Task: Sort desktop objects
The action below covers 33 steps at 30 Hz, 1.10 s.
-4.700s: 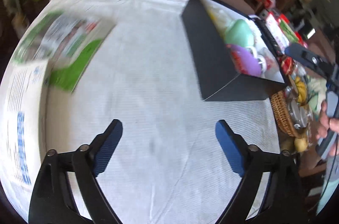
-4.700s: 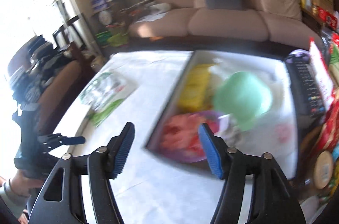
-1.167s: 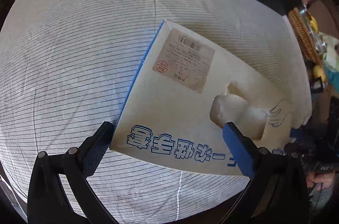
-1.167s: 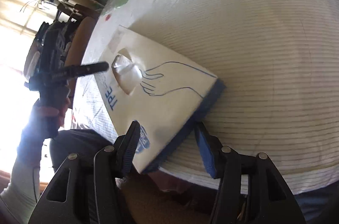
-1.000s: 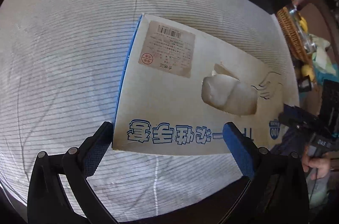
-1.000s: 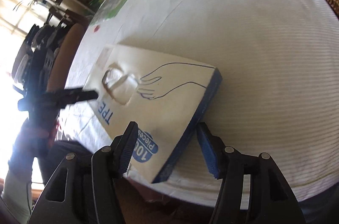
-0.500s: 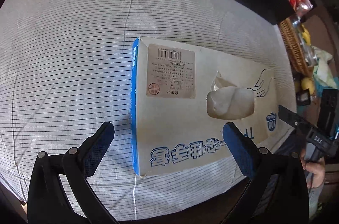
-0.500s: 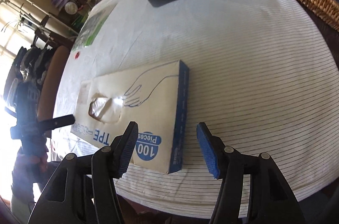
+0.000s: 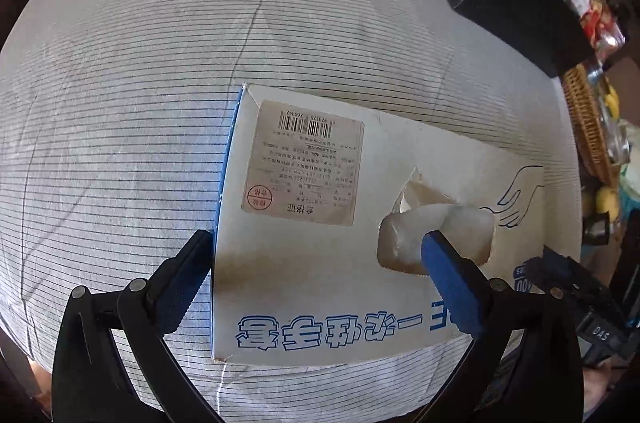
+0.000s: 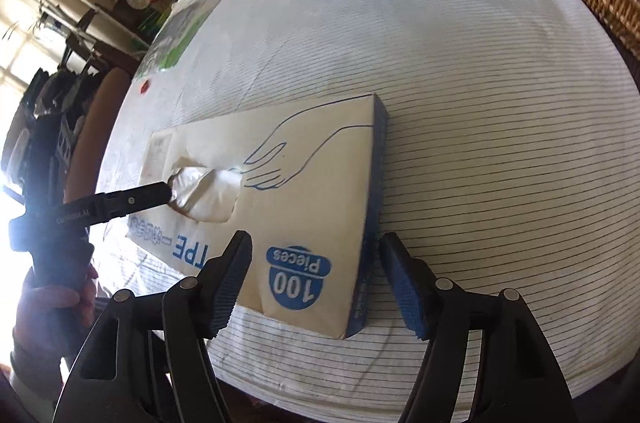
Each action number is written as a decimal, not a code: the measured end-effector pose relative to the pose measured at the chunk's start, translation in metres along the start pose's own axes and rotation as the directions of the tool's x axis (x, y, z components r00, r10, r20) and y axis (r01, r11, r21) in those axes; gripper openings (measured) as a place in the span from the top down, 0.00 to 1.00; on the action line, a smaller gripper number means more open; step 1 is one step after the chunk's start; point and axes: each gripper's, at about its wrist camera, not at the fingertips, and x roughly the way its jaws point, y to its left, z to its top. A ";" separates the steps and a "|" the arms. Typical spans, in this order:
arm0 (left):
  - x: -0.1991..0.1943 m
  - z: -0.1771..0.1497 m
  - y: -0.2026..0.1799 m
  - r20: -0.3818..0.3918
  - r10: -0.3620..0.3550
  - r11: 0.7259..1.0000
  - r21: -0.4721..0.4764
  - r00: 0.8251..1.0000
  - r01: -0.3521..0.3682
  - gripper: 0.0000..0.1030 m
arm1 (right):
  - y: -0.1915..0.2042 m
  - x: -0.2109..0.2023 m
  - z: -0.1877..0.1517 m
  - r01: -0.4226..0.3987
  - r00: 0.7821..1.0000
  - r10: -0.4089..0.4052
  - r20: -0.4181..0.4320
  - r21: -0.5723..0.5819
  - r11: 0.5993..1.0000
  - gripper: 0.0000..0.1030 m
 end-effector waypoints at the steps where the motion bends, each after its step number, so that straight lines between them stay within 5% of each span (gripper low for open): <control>1: 0.003 -0.002 -0.008 0.002 0.039 0.999 0.020 0.999 -0.039 0.00 | -0.002 0.000 0.002 -0.007 1.000 0.007 0.001 0.013 1.000 0.32; 4: 0.009 -0.009 -0.025 0.036 0.151 0.985 0.079 0.988 -0.154 0.01 | 0.000 0.003 0.008 0.003 1.000 -0.003 0.007 0.020 1.000 0.32; 8: 0.007 -0.021 -0.031 0.097 0.177 0.981 0.065 0.979 -0.184 0.00 | 0.020 0.015 0.015 0.093 0.996 -0.093 -0.010 -0.006 0.996 0.06; 10: 0.005 -0.022 -0.030 0.100 0.181 0.981 0.051 0.978 -0.187 0.00 | 0.033 0.025 0.017 0.172 0.985 -0.172 -0.002 -0.057 0.983 0.01; 13: 0.002 -0.022 -0.027 0.097 0.182 0.982 0.037 0.979 -0.186 0.00 | 0.046 0.035 0.013 0.269 0.963 -0.265 0.054 -0.126 0.955 0.01; 18: -0.002 -0.024 -0.022 0.108 0.173 0.983 0.033 0.979 -0.178 0.00 | 0.039 0.031 0.011 0.262 0.963 -0.253 0.089 -0.109 0.959 0.07; 23: -0.012 -0.026 -0.013 0.115 0.138 0.990 0.026 0.984 -0.142 0.02 | 0.024 0.019 0.016 0.230 0.970 -0.225 0.094 -0.046 0.972 0.26; 27: -0.017 -0.029 -0.009 0.114 0.118 0.992 0.026 0.986 -0.122 0.02 | 0.028 0.020 0.023 0.247 0.968 -0.245 0.051 -0.031 0.969 0.21; 29: -0.018 -0.030 -0.010 0.119 0.124 0.991 0.030 0.985 -0.129 0.04 | 0.033 0.030 0.028 0.273 0.962 -0.272 0.021 -0.034 0.961 0.07; 32: -0.014 -0.029 -0.004 0.126 0.113 0.993 0.009 0.986 -0.115 0.04 | 0.052 0.051 0.030 0.397 0.917 -0.398 0.028 -0.146 0.906 0.03; 33: -0.016 -0.028 -0.001 0.123 0.109 0.994 0.004 0.986 -0.111 0.04 | 0.054 0.052 0.031 0.398 0.917 -0.395 0.048 -0.146 0.906 0.03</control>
